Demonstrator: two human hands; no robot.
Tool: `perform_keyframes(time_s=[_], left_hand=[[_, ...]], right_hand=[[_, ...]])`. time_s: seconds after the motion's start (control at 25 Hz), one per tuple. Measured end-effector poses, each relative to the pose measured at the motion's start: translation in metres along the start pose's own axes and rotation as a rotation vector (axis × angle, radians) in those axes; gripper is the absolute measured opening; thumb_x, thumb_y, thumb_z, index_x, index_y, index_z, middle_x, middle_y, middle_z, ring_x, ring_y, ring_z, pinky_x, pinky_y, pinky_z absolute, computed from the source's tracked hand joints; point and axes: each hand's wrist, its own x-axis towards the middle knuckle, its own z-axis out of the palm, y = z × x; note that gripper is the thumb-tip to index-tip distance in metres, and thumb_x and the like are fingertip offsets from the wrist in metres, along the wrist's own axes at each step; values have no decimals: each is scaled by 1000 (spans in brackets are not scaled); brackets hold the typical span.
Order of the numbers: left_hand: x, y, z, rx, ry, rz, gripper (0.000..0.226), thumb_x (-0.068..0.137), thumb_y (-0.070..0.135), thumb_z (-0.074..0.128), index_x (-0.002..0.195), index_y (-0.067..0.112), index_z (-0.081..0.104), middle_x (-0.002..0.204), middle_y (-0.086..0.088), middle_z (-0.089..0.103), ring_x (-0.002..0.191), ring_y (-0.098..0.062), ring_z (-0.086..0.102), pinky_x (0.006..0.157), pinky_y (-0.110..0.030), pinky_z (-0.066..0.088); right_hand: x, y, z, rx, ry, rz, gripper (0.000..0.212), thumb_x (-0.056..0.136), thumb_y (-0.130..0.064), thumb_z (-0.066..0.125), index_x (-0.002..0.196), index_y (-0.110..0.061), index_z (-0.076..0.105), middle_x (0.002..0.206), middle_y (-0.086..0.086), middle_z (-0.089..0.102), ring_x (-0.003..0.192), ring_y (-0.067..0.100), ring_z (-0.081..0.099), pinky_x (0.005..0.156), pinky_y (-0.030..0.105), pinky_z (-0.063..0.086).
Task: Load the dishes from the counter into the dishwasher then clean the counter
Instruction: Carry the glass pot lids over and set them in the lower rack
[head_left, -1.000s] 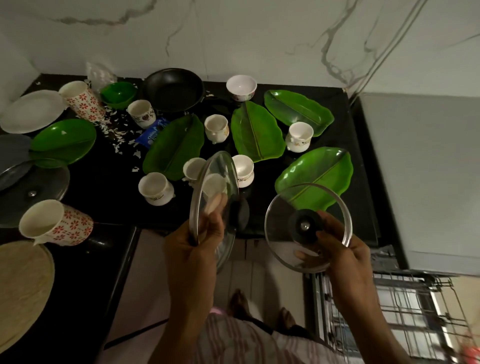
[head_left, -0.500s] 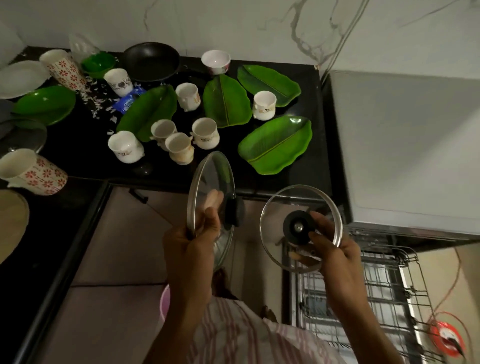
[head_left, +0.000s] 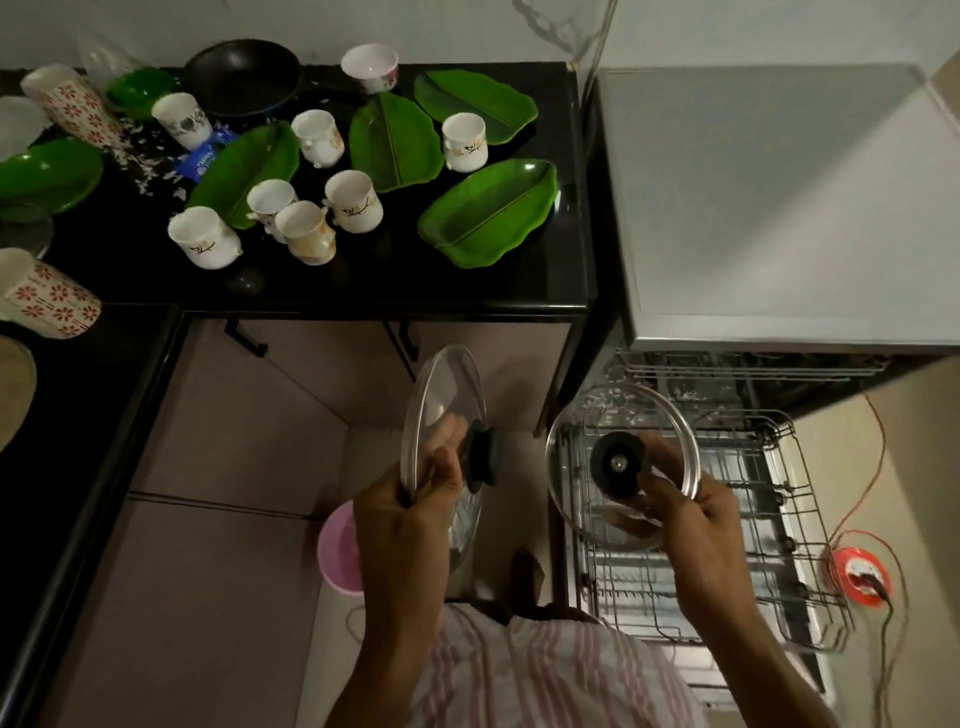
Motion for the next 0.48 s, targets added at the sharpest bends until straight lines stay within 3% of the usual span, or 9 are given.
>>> perform_keyframes(time_s=[0.08, 0.16, 0.24, 0.48], left_hand=[[-10, -5, -3, -22, -19, -8, 23, 81, 38, 61, 83, 19, 73, 73, -22, 66, 65, -16, 59, 55, -23, 46], [-18, -15, -11, -50, -59, -15, 16, 82, 37, 61, 84, 26, 73, 73, -12, 69, 71, -20, 59, 60, -25, 45], [-24, -29, -19, -48, -122, -18, 13, 92, 27, 60, 92, 30, 72, 77, 6, 70, 75, -12, 63, 67, -25, 48], [-52, -56, -26, -37, -173, -49, 22, 97, 17, 57, 94, 30, 75, 88, 6, 75, 89, -12, 70, 85, -37, 51]], right_hand=[[-14, 10, -9, -2, 42, 10, 34, 96, 1, 46, 120, -15, 65, 107, 5, 73, 95, 24, 71, 62, 31, 60], [-32, 22, -16, -7, 94, 25, 35, 97, 0, 46, 123, -16, 64, 106, 7, 73, 94, 23, 72, 66, 34, 61], [-51, 36, -21, 2, 135, 42, 36, 97, 2, 45, 123, -16, 63, 105, 10, 73, 92, 24, 73, 67, 37, 62], [-101, 69, -48, 79, 252, 100, 37, 96, 5, 45, 116, -18, 67, 101, 5, 75, 92, 27, 72, 73, 45, 61]])
